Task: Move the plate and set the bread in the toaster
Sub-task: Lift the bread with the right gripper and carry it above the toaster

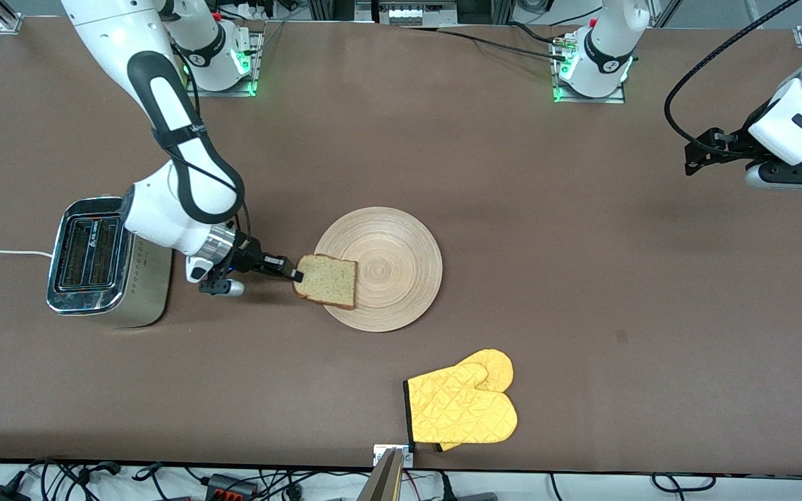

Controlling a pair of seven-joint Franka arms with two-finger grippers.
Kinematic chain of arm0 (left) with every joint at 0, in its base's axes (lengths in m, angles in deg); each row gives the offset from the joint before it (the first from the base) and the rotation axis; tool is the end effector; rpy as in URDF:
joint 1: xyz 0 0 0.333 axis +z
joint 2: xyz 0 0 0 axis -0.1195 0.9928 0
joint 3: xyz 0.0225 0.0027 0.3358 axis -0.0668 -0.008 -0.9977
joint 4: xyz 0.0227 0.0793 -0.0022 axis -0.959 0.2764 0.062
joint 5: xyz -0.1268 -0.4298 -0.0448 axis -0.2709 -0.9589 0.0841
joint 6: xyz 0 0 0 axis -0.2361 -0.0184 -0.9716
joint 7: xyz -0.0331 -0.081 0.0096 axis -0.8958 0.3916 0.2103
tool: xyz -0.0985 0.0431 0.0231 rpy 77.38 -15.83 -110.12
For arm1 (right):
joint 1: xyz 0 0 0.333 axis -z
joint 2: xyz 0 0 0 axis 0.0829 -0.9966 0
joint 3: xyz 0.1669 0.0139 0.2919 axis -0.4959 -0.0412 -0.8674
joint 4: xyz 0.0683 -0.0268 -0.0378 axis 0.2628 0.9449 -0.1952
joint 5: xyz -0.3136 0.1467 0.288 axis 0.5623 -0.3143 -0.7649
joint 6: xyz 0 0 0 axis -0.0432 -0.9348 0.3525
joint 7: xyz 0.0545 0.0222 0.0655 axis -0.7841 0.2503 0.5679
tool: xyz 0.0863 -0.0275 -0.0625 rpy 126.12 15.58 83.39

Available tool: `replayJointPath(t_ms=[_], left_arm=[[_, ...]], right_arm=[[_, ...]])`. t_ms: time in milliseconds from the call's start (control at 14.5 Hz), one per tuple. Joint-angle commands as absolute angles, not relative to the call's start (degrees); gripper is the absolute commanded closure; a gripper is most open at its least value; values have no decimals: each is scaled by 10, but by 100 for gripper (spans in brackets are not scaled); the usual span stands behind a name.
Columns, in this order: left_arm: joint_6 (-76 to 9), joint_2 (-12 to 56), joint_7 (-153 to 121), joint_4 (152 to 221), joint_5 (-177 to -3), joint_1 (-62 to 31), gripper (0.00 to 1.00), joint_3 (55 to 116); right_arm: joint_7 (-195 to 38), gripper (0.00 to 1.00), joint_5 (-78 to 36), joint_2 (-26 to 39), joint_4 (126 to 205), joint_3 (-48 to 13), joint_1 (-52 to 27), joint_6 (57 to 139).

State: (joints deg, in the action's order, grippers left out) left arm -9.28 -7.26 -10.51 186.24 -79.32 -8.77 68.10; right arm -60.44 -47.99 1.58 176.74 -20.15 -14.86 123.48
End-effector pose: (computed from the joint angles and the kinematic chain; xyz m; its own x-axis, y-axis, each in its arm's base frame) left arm 0.5919 -0.0276 0.5932 0.9974 -0.0392 -0.0609 -0.0408 -0.9988 -0.0263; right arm 0.6517 0.1972 0.2085 0.9829 -0.1824 0.0242 -0.1276 -0.7705 -0.6245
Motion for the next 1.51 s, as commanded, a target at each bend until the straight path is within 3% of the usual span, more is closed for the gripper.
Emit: replayJointPath(t_ms=[0, 412, 619, 756, 1100, 1444], left_arm=[[-79, -68, -111, 1848, -789, -91, 0, 683], [-71, -68, -110, 1847, -789, -91, 0, 683], [-71, -68, -110, 1847, -789, -92, 0, 683], [-71, -68, -110, 1847, -789, -92, 0, 684], [-71, -68, -110, 1846, -789, -92, 0, 684], [-71, -68, -111, 1846, -789, -92, 0, 684]], right_arm=[[-639, 100, -398, 29, 1730, -166, -141, 1151], [-733, 100, -153, 29, 1599, -83, -141, 875], [-737, 100, -79, 24, 1461, -24, -140, 653], [-745, 100, -46, 18, 1393, 5, -136, 575], [-713, 100, 103, 9, 1286, 9, -133, 505], [-640, 100, 180, -6, 1263, 14, -94, 567]])
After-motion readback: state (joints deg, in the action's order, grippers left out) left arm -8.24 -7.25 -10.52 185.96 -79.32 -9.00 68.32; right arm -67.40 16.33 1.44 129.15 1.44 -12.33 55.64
